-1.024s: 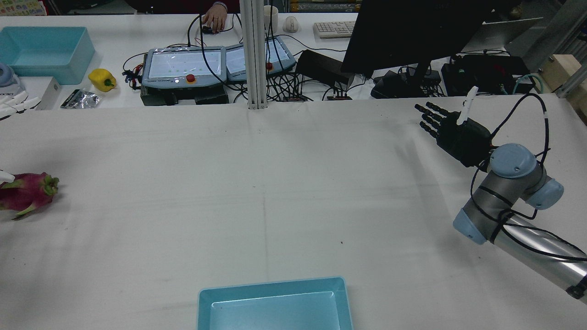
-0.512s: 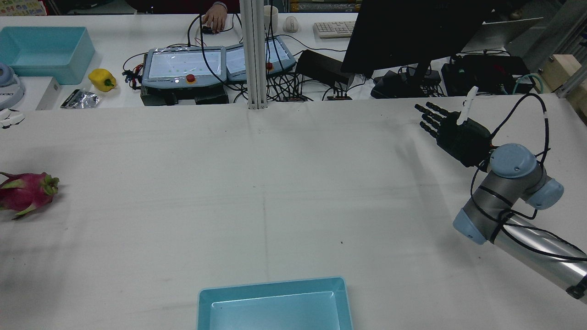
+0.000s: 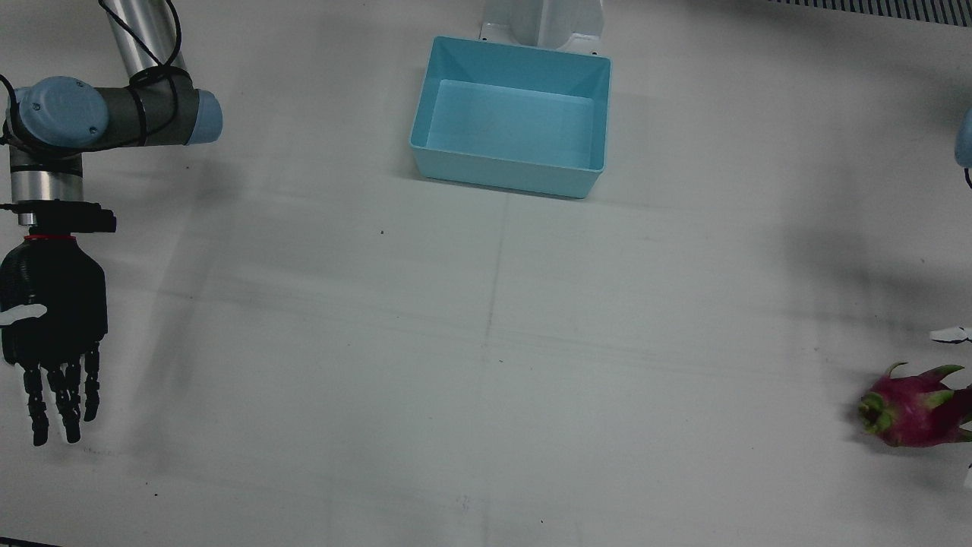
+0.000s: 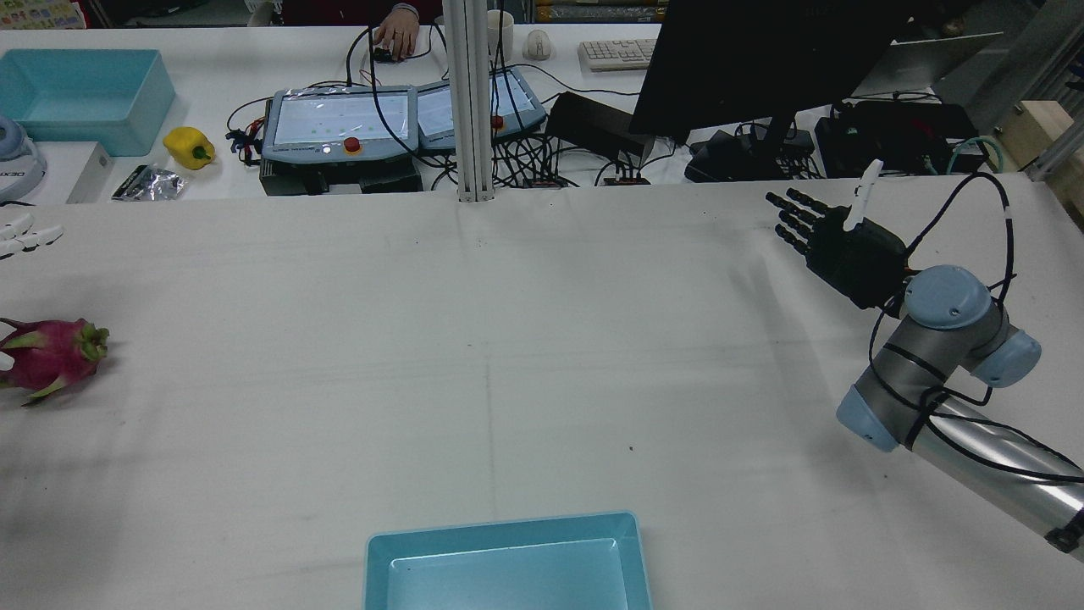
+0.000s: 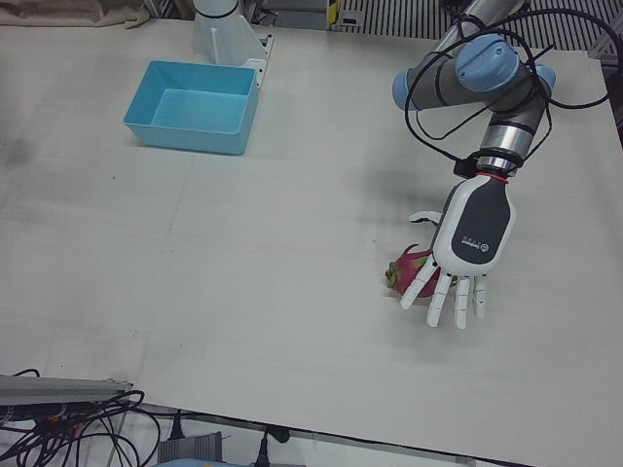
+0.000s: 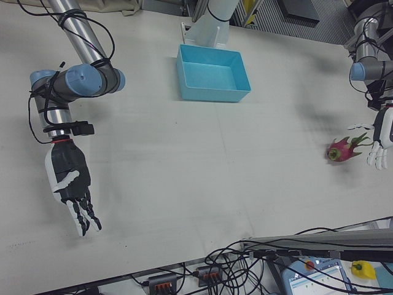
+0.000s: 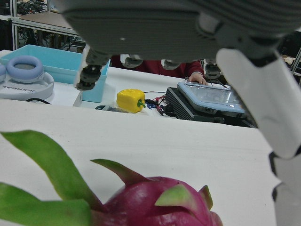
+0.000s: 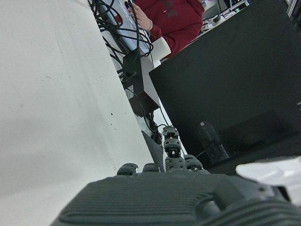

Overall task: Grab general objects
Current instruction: 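Move the left hand toward the pink dragon fruit, then close the left hand fingers around the pink dragon fruit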

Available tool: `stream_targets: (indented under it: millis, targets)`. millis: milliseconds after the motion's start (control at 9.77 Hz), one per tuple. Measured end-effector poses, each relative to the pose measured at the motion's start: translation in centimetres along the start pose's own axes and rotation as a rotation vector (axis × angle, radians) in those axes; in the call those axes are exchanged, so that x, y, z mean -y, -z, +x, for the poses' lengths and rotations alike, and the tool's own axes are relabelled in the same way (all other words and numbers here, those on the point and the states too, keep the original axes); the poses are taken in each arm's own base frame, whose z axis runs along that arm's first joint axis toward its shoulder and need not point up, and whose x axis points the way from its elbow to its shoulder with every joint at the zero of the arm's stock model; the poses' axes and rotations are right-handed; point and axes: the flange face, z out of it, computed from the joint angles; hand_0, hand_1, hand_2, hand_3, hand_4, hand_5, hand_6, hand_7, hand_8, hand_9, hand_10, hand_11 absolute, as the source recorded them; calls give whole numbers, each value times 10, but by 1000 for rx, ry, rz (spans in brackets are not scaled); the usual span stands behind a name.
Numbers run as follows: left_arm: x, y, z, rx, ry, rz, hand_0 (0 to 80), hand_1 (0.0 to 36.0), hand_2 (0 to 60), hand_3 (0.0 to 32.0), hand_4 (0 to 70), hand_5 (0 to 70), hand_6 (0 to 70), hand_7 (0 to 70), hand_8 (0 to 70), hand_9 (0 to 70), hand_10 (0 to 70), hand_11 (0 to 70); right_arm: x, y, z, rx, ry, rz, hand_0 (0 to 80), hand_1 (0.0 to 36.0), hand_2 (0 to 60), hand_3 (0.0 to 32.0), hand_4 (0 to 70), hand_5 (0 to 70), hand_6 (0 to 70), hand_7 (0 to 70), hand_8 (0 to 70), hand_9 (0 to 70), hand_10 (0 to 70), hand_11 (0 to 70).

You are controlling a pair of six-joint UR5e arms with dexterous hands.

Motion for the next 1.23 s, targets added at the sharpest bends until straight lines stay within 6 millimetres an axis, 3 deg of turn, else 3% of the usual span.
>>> stream_targets:
  millis: [102,205,307,409,512,614,717,921,1228]
  targets:
    - [-14,-6,-3,2,-11,1,487,149,38,278,0,0,0,0,0,0,0,0,0,0,0,0,0,0,0,0,0,0,0,0,0,0,0,0,0,0]
    - [-33,-12,-7,8,-18,2,487,132,0,282,0,0,0,0,0,0,0,0,0,0,0,0,0,0,0,0,0,0,0,0,0,0,0,0,0,0]
    - [-48,-17,-11,13,-22,5,490,137,0,282,0,0,0,0,0,0,0,0,0,0,0,0,0,0,0,0,0,0,0,0,0,0,0,0,0,0]
    - [-57,-20,-14,17,-24,8,491,154,37,278,0,0,0,0,0,0,0,0,0,0,0,0,0,0,0,0,0,0,0,0,0,0,0,0,0,0]
    - [-61,-21,-18,23,-25,12,493,184,136,282,0,0,0,0,0,0,0,0,0,0,0,0,0,0,0,0,0,0,0,0,0,0,0,0,0,0]
    - [-63,-23,-23,27,-27,14,490,176,119,288,0,0,0,0,0,0,0,0,0,0,0,0,0,0,0,0,0,0,0,0,0,0,0,0,0,0]
    - [-62,-27,-31,35,-28,20,492,193,167,290,0,0,0,0,0,0,0,0,0,0,0,0,0,0,0,0,0,0,0,0,0,0,0,0,0,0]
    - [-58,-33,-46,50,-31,38,500,199,161,284,0,0,0,0,0,0,0,0,0,0,0,0,0,0,0,0,0,0,0,0,0,0,0,0,0,0]
    - [-56,-38,-59,60,-34,46,501,220,241,320,0,0,0,0,0,0,0,0,0,0,0,0,0,0,0,0,0,0,0,0,0,0,0,0,0,0]
